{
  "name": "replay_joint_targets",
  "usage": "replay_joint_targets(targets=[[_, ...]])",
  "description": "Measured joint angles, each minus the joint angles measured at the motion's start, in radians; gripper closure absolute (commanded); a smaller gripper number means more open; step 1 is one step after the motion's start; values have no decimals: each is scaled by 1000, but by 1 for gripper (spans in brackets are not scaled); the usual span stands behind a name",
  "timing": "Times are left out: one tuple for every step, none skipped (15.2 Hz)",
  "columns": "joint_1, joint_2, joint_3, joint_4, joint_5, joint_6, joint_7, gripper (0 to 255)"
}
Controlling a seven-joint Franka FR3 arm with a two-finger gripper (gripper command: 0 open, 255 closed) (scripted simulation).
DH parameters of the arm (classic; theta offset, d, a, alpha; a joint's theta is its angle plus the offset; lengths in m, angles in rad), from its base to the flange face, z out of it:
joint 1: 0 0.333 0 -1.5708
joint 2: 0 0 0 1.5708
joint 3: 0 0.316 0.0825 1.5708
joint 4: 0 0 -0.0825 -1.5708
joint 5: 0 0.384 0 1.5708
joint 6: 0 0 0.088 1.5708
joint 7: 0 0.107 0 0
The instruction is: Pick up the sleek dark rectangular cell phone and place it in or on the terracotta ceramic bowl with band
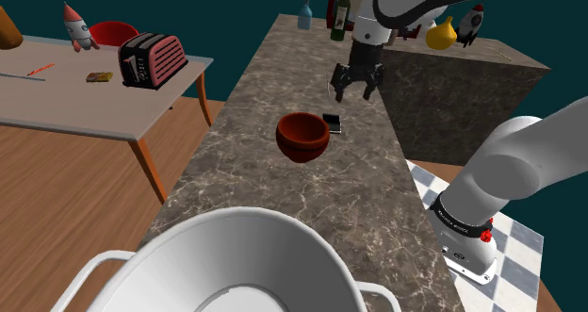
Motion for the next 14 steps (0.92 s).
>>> replay_joint_targets(targets=[[-9,32,5,-1,3,39,27,0],[-18,59,9,1,5,70,54,0],[-27,94,12,-4,7,114,79,0],[-35,128,17,3,8,149,107,0],[-44,159,20,-3,9,191,133,0],[-52,194,23,-4,10,233,160,0],[-60,222,25,-4,9,266,184,0],[-63,247,28,-3,10,293,199,0],[-63,263,31,-4,10,313,208,0],[-64,272,31,-12,11,331,209,0],[-64,279,31,-23,12,349,210,0],[-65,290,31,-25,12,363,210,0],[-65,302,31,-31,12,381,208,0],[-65,313,32,-35,12,397,209,0]])
